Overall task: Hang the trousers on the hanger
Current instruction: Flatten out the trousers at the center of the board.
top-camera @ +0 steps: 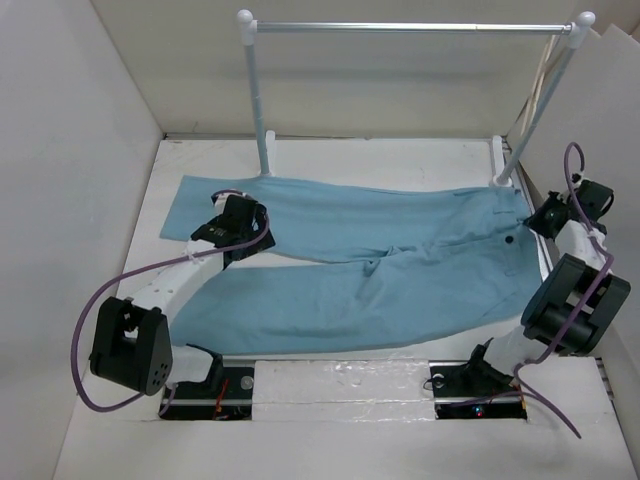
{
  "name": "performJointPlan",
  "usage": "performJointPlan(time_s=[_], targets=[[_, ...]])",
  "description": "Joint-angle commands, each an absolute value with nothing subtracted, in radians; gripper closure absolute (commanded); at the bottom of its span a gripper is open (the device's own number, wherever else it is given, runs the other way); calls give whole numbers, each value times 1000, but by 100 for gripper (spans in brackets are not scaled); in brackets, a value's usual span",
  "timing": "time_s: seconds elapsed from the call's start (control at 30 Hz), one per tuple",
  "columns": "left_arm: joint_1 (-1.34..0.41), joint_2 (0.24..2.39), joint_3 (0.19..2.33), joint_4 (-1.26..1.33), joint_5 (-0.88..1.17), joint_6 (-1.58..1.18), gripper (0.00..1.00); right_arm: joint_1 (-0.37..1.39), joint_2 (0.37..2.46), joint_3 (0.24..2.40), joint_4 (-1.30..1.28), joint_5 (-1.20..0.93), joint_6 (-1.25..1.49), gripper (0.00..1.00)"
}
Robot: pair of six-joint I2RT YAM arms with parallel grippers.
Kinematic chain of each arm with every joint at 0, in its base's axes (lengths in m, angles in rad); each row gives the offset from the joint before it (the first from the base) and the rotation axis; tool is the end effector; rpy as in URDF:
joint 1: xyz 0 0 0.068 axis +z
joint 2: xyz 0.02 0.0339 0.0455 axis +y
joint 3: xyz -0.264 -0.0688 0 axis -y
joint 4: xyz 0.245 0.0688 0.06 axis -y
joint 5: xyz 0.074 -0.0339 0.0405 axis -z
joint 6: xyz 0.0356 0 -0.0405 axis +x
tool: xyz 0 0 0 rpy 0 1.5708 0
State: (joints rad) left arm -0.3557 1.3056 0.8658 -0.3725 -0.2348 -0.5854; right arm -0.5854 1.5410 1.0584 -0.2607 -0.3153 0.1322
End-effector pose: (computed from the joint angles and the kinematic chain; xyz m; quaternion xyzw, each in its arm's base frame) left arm 0.2586 -0.0872 0.2394 -0.1488 0.9115 -0.0697 0.3770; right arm 0.2865 -0.1767 0.2438 0.2584 0.8688 0.0509 0.4192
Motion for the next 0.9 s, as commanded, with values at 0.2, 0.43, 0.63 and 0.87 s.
performJointPlan(time_s=[0.2,0.43,0.63,0.87], targets=[[-126,1305,884,-376,-284,-647,11,-559,1445,1085,-298,-290,118,30],[-71,1266,835,-437,-230,-661,41,-128,1185,924,-301,-339,43,87],[-71,1149,632,-407,-5,-777,100,483,1163,782,-212,-310,81,100],[-94,1236,594,-365,69,-821,100,903,1438,808,-62,-340,158,100]])
